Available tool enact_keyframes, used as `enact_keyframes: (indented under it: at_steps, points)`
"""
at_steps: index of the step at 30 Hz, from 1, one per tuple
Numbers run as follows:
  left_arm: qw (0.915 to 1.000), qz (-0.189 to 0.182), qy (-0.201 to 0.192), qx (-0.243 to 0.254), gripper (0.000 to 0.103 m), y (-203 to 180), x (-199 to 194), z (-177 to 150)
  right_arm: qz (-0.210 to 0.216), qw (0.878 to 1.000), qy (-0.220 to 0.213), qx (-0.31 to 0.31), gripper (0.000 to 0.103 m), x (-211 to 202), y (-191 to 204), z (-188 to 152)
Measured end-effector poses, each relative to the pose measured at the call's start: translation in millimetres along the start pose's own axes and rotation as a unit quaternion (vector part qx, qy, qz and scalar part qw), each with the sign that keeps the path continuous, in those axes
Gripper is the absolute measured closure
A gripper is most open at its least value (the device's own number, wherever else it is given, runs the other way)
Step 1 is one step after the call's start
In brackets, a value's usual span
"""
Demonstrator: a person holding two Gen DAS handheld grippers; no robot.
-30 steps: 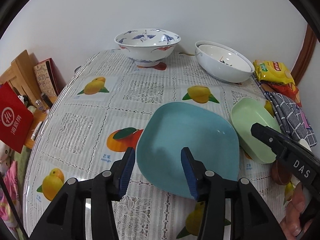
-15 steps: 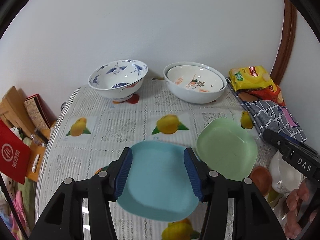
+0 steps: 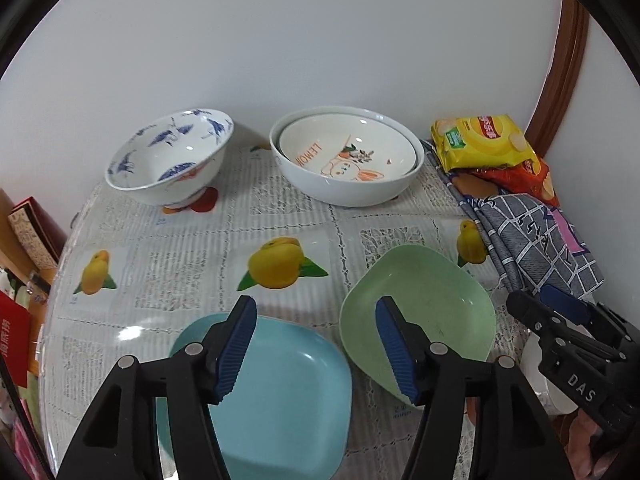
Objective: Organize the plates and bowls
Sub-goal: 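Move both tools to the green plate rim and close on it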
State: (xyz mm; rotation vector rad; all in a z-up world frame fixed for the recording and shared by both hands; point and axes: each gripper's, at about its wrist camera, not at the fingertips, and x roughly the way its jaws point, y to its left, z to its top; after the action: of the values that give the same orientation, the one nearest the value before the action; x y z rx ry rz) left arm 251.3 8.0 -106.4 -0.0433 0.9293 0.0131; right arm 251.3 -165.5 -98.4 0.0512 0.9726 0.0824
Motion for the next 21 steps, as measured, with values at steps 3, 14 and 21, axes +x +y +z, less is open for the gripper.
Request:
enact_keyframes:
  at_steps: [3,14,21]
  points:
    - [0.9999,-0.006,0.008,0.01,0.043,-6.6,15.6,4.1,0.004,1.0,-0.005,-0.002,0.048,1.1,-0.5,0.5]
    - [0.9985,-0.025,0.034,0.035,0.043,-6.1,47.7,4.1,-0.01,0.999,0.042,0.007,0.059,51.3,-1.8,-4.3]
    - [0.9974,-0.035,0.058,0.024,0.046,-1.7,65.1,-1.7,-0.058,0.997,0.046,-0.027,0.059,64.8,6.8,-8.8]
